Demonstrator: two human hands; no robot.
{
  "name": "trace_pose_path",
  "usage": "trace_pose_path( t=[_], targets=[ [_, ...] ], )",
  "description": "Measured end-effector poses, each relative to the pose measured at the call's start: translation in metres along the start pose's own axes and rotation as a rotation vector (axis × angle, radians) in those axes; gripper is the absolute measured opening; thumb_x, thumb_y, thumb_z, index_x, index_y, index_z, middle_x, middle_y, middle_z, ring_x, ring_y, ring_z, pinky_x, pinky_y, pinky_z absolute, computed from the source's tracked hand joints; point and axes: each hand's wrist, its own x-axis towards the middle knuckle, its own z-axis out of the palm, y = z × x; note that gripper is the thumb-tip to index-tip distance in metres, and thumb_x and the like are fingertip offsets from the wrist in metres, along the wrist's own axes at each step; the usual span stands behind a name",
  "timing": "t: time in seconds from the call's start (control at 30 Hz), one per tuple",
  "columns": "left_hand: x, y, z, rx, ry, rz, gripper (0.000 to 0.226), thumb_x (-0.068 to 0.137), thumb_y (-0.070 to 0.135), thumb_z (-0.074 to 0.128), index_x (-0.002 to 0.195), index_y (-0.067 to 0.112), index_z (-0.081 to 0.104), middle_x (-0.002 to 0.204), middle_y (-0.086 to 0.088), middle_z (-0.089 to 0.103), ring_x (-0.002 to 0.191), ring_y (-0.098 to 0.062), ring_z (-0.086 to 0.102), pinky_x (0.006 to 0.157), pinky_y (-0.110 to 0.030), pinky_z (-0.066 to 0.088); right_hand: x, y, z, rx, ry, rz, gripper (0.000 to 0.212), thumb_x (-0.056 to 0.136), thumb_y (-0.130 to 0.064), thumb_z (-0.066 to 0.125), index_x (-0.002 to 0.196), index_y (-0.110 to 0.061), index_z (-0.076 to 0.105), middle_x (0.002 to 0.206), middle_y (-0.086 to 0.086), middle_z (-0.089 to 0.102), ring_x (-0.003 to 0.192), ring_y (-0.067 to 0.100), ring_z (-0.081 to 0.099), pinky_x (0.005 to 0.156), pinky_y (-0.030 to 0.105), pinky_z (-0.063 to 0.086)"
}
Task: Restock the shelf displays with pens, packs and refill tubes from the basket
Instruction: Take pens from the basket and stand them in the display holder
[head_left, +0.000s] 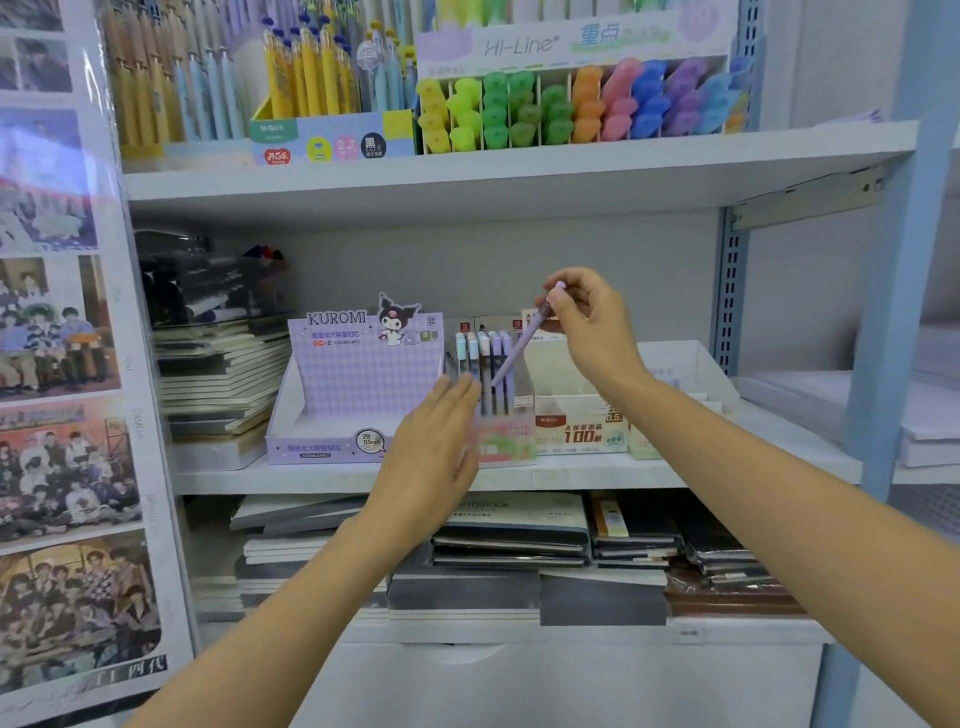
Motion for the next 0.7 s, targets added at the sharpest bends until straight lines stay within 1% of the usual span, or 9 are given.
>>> trace_pose_path(
  t=[0.07, 0.17, 0.23, 0.33, 0.4, 0.47, 0.6, 0.63, 0.7],
  targets=[
    [-0.001, -0.002, 0.009, 0.159, -0.083, 0.032, 0.069, 0.1, 0.026, 0.045, 0.155, 0.012, 0.006, 0.163, -0.001, 0.005, 0.15, -0.019, -0.003, 0.12, -0.03, 0.005, -0.003, 0.008, 0.005, -0.066, -0.045, -0.012, 0.014, 0.1, -0.006, 0.045, 0.104, -0.003, 0.058, 0.099, 0.016, 0.066, 0.095, 0.026, 0.066, 0.083, 0.038, 0.058],
    [-0.003, -0.005, 0.014, 0.27, -0.09, 0.043, 0.073, 0.097, 0.024, 0.045, 0.155, 0.012, 0.002, 0.163, -0.003, 0.002, 0.15, -0.021, -0.003, 0.121, -0.032, 0.005, -0.01, 0.02, 0.016, -0.127, -0.099, -0.03, 0.015, 0.1, -0.007, 0.045, 0.106, -0.002, 0.058, 0.1, 0.014, 0.067, 0.094, 0.022, 0.067, 0.081, 0.037, 0.059],
    [-0.004, -0.007, 0.014, 0.277, -0.09, 0.058, 0.074, 0.096, 0.02, 0.045, 0.155, 0.012, 0.002, 0.163, -0.003, 0.001, 0.15, -0.02, -0.003, 0.121, -0.031, 0.003, -0.013, 0.026, 0.023, -0.159, -0.147, -0.052, 0.013, 0.1, -0.007, 0.046, 0.103, -0.005, 0.058, 0.097, 0.012, 0.068, 0.093, 0.02, 0.067, 0.082, 0.037, 0.059],
    [-0.005, -0.011, 0.014, 0.276, -0.099, 0.07, 0.074, 0.096, 0.021, 0.046, 0.155, 0.013, 0.002, 0.163, -0.002, 0.0, 0.15, -0.019, -0.004, 0.121, -0.03, 0.0, -0.01, 0.029, 0.026, -0.216, -0.208, -0.087, 0.014, 0.1, -0.008, 0.046, 0.1, -0.004, 0.059, 0.093, 0.013, 0.068, 0.09, 0.022, 0.067, 0.084, 0.04, 0.057],
    [-0.004, -0.01, 0.014, 0.263, -0.098, 0.064, 0.072, 0.096, 0.022, 0.046, 0.155, 0.013, 0.005, 0.163, -0.001, 0.002, 0.15, -0.018, -0.002, 0.122, -0.03, 0.003, -0.004, 0.029, 0.025, -0.231, -0.249, -0.081, 0.014, 0.1, -0.008, 0.046, 0.101, -0.002, 0.059, 0.092, 0.014, 0.068, 0.089, 0.024, 0.066, 0.083, 0.039, 0.057],
    [-0.002, -0.009, 0.014, 0.238, -0.093, 0.059, 0.071, 0.096, 0.022, 0.046, 0.155, 0.014, 0.008, 0.163, -0.001, 0.005, 0.15, -0.018, 0.001, 0.122, -0.031, 0.008, 0.0, 0.03, 0.026, -0.234, -0.275, -0.064, 0.014, 0.099, -0.008, 0.047, 0.102, -0.004, 0.059, 0.092, 0.012, 0.068, 0.088, 0.024, 0.066, 0.08, 0.034, 0.058],
    [-0.002, -0.01, 0.015, 0.224, -0.079, 0.063, 0.07, 0.096, 0.023, 0.046, 0.155, 0.013, 0.009, 0.163, 0.0, 0.007, 0.15, -0.018, 0.003, 0.121, -0.033, 0.014, 0.001, 0.032, 0.037, -0.192, -0.265, -0.045, 0.019, 0.097, -0.011, 0.054, 0.116, -0.009, 0.056, 0.097, 0.008, 0.071, 0.092, 0.018, 0.068, 0.079, 0.032, 0.059],
    [-0.003, -0.01, 0.015, 0.222, -0.075, 0.067, 0.07, 0.096, 0.023, 0.046, 0.155, 0.013, 0.009, 0.163, 0.0, 0.008, 0.15, -0.018, 0.003, 0.121, -0.032, 0.014, 0.001, 0.033, 0.039, -0.174, -0.252, -0.048, 0.021, 0.096, -0.011, 0.057, 0.116, -0.011, 0.054, 0.096, 0.008, 0.071, 0.091, 0.019, 0.067, 0.077, 0.033, 0.059],
    [-0.003, -0.01, 0.016, 0.224, -0.073, 0.073, 0.07, 0.096, 0.023, 0.047, 0.155, 0.013, 0.01, 0.163, 0.0, 0.008, 0.15, -0.018, 0.003, 0.121, -0.032, 0.013, 0.002, 0.035, 0.042, -0.186, -0.21, -0.063, 0.017, 0.093, -0.012, 0.061, 0.11, -0.011, 0.056, 0.094, 0.006, 0.068, 0.087, 0.022, 0.066, 0.075, 0.038, 0.059]
  ],
)
